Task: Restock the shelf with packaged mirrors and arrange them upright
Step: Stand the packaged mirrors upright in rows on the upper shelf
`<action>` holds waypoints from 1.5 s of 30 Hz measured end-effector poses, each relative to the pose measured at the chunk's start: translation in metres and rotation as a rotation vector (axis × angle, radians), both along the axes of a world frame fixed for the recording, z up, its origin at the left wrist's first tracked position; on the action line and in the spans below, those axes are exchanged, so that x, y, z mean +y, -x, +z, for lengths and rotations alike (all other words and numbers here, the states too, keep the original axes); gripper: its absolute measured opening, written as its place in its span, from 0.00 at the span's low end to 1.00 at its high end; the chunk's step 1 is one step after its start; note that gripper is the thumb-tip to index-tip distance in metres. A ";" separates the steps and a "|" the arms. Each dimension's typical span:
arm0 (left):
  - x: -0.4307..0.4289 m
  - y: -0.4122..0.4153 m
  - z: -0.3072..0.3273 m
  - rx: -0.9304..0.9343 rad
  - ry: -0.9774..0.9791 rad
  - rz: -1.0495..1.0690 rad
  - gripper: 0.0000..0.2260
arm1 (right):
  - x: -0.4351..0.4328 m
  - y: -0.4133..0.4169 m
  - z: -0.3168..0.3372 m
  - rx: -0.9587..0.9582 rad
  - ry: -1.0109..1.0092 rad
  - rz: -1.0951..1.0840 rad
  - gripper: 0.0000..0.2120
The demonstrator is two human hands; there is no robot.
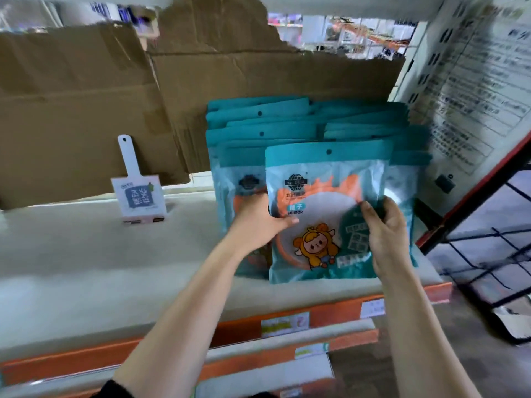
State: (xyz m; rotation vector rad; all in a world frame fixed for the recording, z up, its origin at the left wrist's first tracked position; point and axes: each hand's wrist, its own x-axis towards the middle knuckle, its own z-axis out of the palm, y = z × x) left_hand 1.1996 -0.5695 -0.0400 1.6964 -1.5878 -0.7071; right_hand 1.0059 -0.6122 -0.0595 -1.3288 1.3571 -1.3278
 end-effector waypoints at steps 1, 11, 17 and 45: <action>-0.005 0.015 -0.002 -0.021 -0.001 0.014 0.12 | -0.007 0.014 -0.003 0.035 0.014 -0.004 0.05; -0.051 0.124 -0.016 -0.240 0.042 0.155 0.14 | -0.063 0.119 -0.014 0.184 -0.019 -0.078 0.11; -0.064 0.149 -0.019 -0.596 0.048 0.236 0.20 | -0.075 0.145 -0.021 0.194 -0.032 -0.140 0.11; 0.065 0.003 -0.039 -0.540 -0.081 0.666 0.34 | 0.024 -0.047 -0.008 0.786 0.302 0.495 0.30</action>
